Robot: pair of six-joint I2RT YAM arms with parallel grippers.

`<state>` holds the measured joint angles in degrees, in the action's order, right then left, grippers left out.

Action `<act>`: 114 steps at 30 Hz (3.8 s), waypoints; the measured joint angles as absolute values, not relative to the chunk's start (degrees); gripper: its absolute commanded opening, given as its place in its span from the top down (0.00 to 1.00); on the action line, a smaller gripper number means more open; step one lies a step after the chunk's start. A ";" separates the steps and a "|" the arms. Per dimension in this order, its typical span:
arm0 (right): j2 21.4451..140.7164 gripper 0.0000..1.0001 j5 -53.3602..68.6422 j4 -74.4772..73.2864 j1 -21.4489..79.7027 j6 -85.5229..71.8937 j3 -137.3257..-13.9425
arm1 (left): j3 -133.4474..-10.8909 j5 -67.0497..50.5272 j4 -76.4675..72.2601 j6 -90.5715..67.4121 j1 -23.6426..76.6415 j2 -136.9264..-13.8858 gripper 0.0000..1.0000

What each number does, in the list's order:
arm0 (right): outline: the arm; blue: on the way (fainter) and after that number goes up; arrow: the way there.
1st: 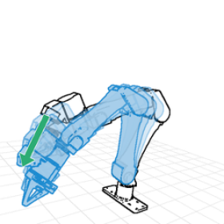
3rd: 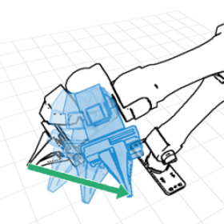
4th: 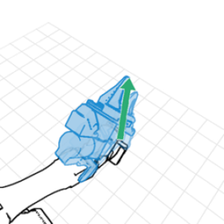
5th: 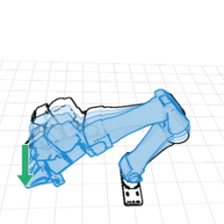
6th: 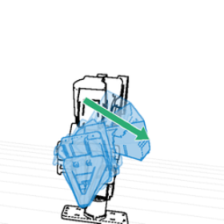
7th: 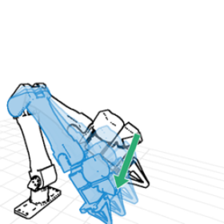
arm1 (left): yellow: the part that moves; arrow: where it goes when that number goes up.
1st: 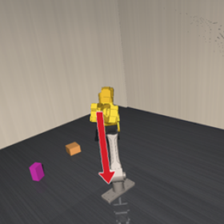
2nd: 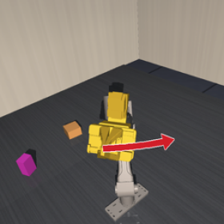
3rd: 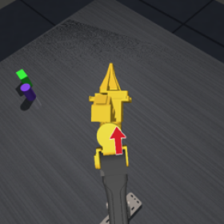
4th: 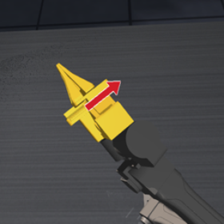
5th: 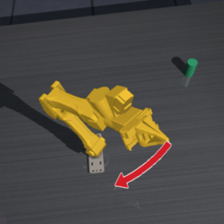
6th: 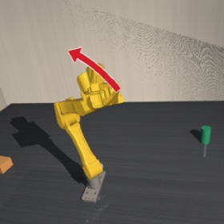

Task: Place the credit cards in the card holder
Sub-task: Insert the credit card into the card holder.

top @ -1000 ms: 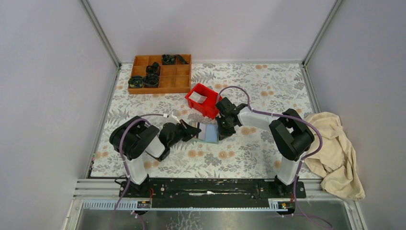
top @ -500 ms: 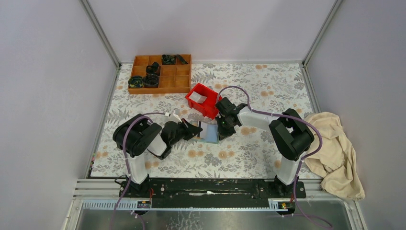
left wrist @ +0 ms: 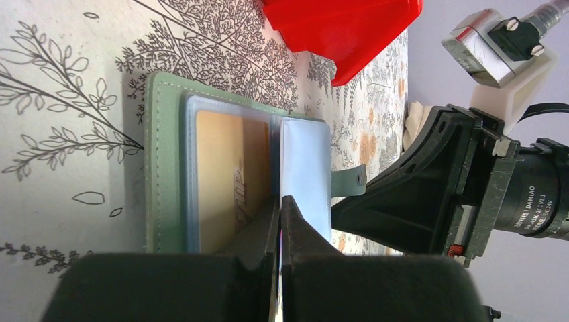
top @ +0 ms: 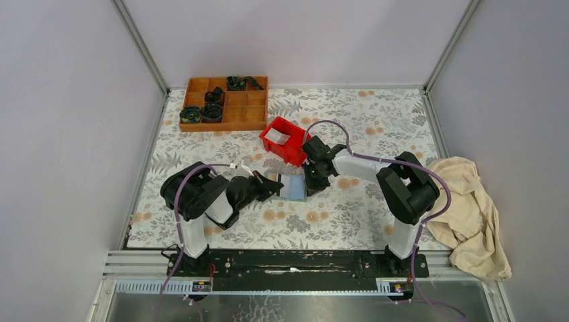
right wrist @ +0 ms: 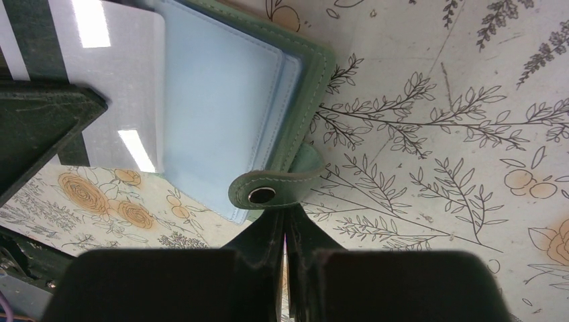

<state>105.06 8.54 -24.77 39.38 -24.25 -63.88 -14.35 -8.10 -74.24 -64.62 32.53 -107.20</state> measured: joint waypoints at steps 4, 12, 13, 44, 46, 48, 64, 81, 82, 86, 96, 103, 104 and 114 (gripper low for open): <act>105.06 0.94 8.54 -24.82 39.38 -24.25 -63.90 | -14.35 -6.79 -74.63 -65.10 33.39 -107.46 1.00; 105.08 0.93 8.56 -24.82 39.38 -24.25 -63.90 | -14.37 -5.13 -74.74 -66.11 34.37 -107.53 1.00; 105.08 0.94 8.56 -24.82 39.38 -24.25 -63.90 | -14.41 -5.06 -74.83 -66.19 34.46 -107.63 1.00; 105.38 0.94 8.75 -24.99 39.35 -24.18 -64.23 | -28.64 -1.91 -35.03 -56.14 40.53 -94.76 0.44; 105.38 0.93 8.78 -24.71 39.35 -24.21 -64.20 | -29.82 -1.02 -30.92 -55.27 40.86 -93.60 0.43; 105.38 0.94 8.86 -24.03 39.35 -24.21 -64.18 | -30.98 0.12 -26.68 -54.37 41.15 -92.44 0.41; 105.80 0.94 9.04 -19.97 39.35 -24.23 -64.05 | -36.97 7.11 -6.04 -48.18 41.71 -87.79 0.30; 105.89 0.92 8.40 -19.11 42.09 -23.83 -64.45 | -37.54 8.38 -3.16 -46.74 42.37 -87.00 0.24; 105.89 0.92 8.40 -19.20 42.52 -23.83 -64.45 | -37.54 8.43 -3.16 -46.74 42.39 -87.00 0.24; 105.89 0.92 8.43 -19.40 43.86 -23.88 -64.51 | -37.54 8.51 -3.18 -46.78 42.41 -87.00 0.24; 105.89 0.92 8.62 -19.42 44.86 -24.91 -64.55 | -30.52 8.78 -8.16 -48.34 42.50 -81.80 0.28; 105.89 0.91 8.95 -19.75 46.24 -25.58 -66.02 | -27.18 8.14 -12.67 -48.71 42.50 -80.14 0.28; 105.89 0.91 9.08 -19.79 46.44 -25.61 -66.37 | -26.94 7.97 -13.28 -48.73 42.50 -80.14 0.28; 107.81 0.91 9.17 -19.88 47.66 -25.80 -69.36 | -24.97 6.44 -17.63 -49.19 42.50 -80.14 0.28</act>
<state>107.81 9.17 -19.88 47.66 -25.80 -69.36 -24.97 6.44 -17.63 -49.19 42.50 -80.14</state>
